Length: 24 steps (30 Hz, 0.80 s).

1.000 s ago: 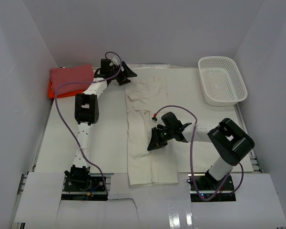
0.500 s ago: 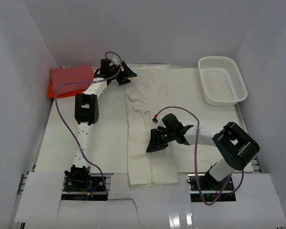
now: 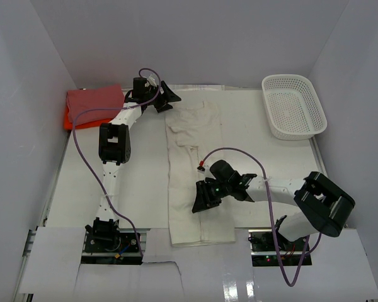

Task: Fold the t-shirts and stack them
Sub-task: Rotate the tshirt 90 degrees

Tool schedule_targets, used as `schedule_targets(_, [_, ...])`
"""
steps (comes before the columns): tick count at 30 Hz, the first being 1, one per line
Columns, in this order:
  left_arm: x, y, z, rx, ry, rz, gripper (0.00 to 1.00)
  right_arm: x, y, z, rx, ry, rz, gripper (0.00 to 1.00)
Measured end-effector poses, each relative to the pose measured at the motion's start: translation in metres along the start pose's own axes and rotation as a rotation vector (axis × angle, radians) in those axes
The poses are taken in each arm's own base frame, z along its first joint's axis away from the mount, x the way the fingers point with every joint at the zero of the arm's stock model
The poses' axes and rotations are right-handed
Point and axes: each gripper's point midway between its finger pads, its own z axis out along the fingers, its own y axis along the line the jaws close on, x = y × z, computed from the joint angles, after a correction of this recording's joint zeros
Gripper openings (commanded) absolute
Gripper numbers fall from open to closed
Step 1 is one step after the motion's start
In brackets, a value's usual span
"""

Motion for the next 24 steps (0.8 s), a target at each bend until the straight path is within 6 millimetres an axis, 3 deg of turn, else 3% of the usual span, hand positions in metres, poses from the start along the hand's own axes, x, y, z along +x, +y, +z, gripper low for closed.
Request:
schedule_targets(9, [0.001, 0.001, 0.0, -0.006, 0.002, -0.005, 0.86, 0.026, -0.008, 0.012, 0.063, 0.065, 0.011, 0.41])
schedule_targets(17, [0.002, 0.002, 0.0, -0.01, 0.006, -0.006, 0.86, 0.029, -0.005, 0.015, 0.07, 0.061, 0.012, 0.39])
schedule_targets(18, [0.002, 0.002, 0.0, -0.01, 0.006, -0.007, 0.86, 0.029, -0.005, 0.016, 0.073, 0.06, 0.013, 0.36])
schedule_targets(19, [0.002, 0.002, 0.0, -0.01, 0.006, -0.007, 0.86, 0.029, -0.005, 0.016, 0.075, 0.06, 0.012, 0.19])
schedule_targets(20, [0.002, 0.002, 0.0, -0.011, 0.007, -0.007, 0.86, 0.03, -0.005, 0.016, 0.081, 0.058, 0.009, 0.09])
schedule_targets(24, [0.003, 0.003, 0.0, -0.013, 0.009, -0.01, 0.86, 0.04, -0.01, 0.016, 0.101, 0.075, 0.026, 0.08])
